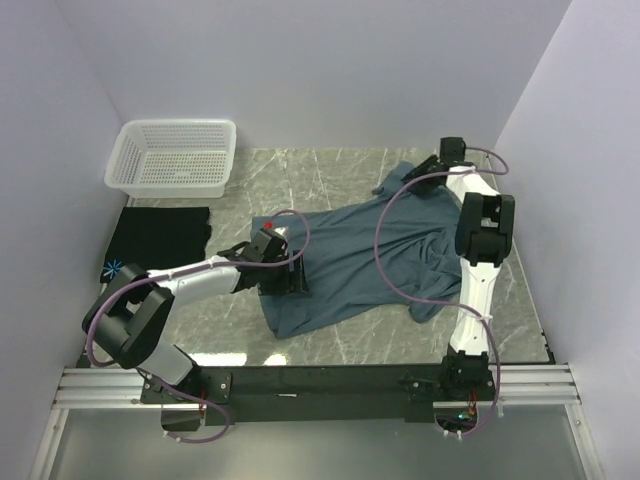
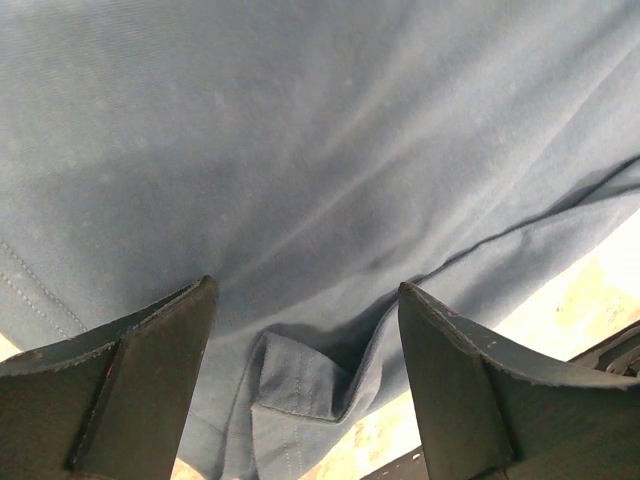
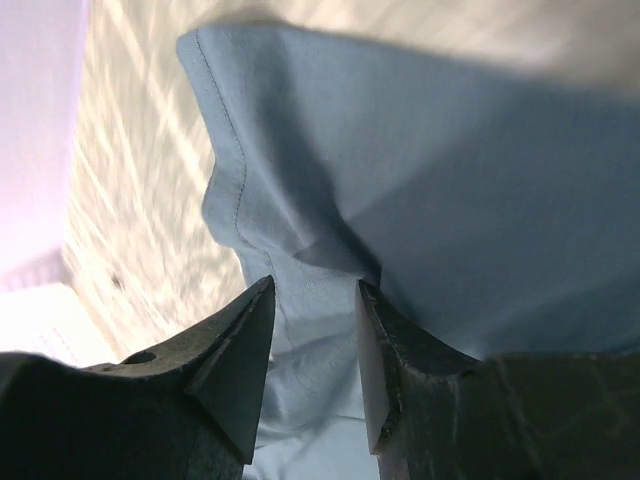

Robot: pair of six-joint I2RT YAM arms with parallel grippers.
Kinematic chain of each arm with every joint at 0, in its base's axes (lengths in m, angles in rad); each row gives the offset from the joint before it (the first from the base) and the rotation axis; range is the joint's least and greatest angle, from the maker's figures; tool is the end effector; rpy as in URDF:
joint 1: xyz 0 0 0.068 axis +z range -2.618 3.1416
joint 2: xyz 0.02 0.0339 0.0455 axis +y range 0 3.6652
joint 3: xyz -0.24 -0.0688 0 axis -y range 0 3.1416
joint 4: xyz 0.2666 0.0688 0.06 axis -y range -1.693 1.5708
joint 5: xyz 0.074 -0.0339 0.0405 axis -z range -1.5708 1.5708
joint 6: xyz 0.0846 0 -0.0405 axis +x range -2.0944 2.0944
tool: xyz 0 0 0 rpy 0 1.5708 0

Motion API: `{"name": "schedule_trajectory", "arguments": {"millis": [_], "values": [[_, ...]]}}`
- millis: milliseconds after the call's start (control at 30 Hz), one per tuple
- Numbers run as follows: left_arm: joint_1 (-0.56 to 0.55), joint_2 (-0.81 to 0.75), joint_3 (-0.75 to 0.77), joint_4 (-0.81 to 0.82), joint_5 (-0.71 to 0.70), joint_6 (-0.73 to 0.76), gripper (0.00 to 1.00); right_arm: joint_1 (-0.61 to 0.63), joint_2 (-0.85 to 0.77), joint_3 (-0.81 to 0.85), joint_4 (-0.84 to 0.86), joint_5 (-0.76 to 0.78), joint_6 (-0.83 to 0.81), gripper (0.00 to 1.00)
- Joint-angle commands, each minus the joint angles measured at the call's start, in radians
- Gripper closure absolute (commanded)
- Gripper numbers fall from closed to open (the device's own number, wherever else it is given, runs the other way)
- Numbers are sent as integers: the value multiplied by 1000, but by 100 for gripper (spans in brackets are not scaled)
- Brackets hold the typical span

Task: Fold and stack the t-shirts
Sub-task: Flatten the tshirt out

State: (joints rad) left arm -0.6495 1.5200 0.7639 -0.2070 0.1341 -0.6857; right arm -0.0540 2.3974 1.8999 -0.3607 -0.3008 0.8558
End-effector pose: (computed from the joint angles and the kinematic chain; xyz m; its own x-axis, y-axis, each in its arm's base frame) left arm 0.2584 -0.2104 0.0843 -0.9241 -0.0862 -0.3724 0.0969 0.8895 -0.4465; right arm 0.5612 -0.0052 0.0844 -0.6025 0.7548 -0.2594 0.4775 0.6013 0.6407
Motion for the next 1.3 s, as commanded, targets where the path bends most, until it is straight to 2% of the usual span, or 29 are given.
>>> {"name": "schedule_trajectory", "arguments": {"millis": [0,167,233,400,600,733,900,1033,1267], "values": [[10,-7,-51,-140,-45,-11,18,-79,37,4,-40,55,28,54],[19,-61,-92,-157,-60,-24,16,-133,11,-50,8,45,34,54],[28,-78,-91,-166,-64,-28,14,-150,-7,-76,87,-25,31,53],[43,-144,6,-172,-94,-29,7,-138,-79,-68,138,-115,-29,47],[105,-129,188,-163,-131,-11,9,-86,-308,-188,105,-29,-165,45],[149,-15,332,-164,-214,32,17,-27,-489,-368,49,84,-267,50],[162,169,466,-178,-255,74,36,49,-596,-518,-43,160,-365,52],[168,302,576,-184,-287,103,39,152,-659,-634,-99,212,-415,52],[188,494,727,-216,-327,135,39,230,-718,-797,-92,224,-428,52]]}}
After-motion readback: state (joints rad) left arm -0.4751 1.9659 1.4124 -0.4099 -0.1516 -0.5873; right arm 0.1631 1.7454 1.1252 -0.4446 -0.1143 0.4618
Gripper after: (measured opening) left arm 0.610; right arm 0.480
